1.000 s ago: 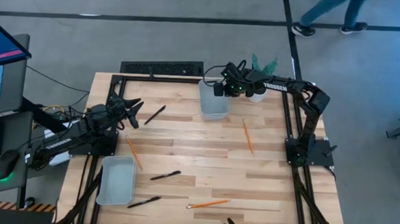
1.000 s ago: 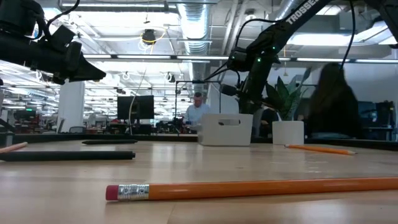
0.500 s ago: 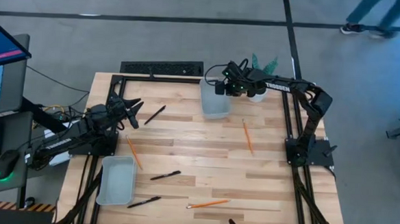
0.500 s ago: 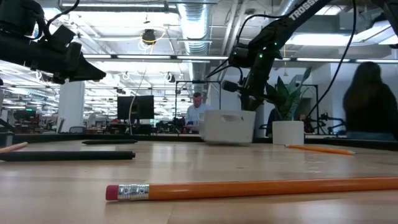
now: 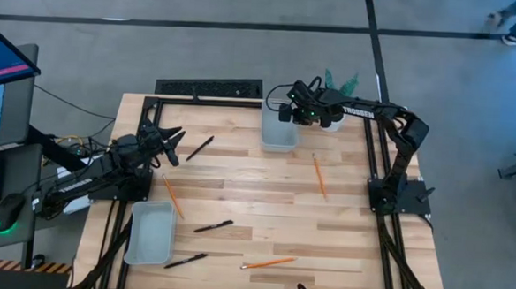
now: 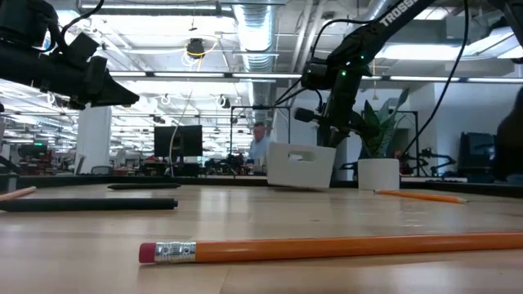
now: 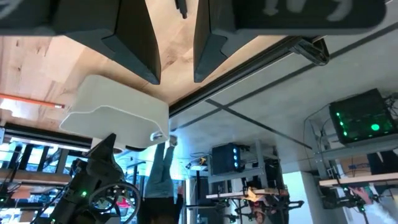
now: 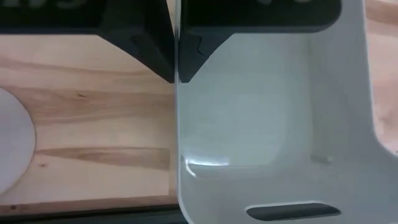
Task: Sort pens & pencils
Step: Move the right gray bin to the top center of the table
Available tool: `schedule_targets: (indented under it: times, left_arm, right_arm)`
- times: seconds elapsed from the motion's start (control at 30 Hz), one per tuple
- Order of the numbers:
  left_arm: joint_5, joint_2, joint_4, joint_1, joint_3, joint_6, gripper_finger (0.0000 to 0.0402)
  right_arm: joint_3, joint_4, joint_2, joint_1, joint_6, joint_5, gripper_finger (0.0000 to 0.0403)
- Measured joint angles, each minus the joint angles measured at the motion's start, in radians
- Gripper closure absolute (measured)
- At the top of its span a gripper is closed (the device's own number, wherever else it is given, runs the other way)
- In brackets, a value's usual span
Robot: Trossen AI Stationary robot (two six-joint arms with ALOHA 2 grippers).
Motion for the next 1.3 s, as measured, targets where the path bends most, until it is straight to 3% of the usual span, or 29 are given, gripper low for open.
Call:
schedule_targets:
  times: [1.3]
  left_arm:
    - [0.000,0.000,0.000,0.000,0.000,0.000,0.0315]
  right_arm:
    - [0.000,-0.001,0.000,0.001,0.042,-0.005,0.0353]
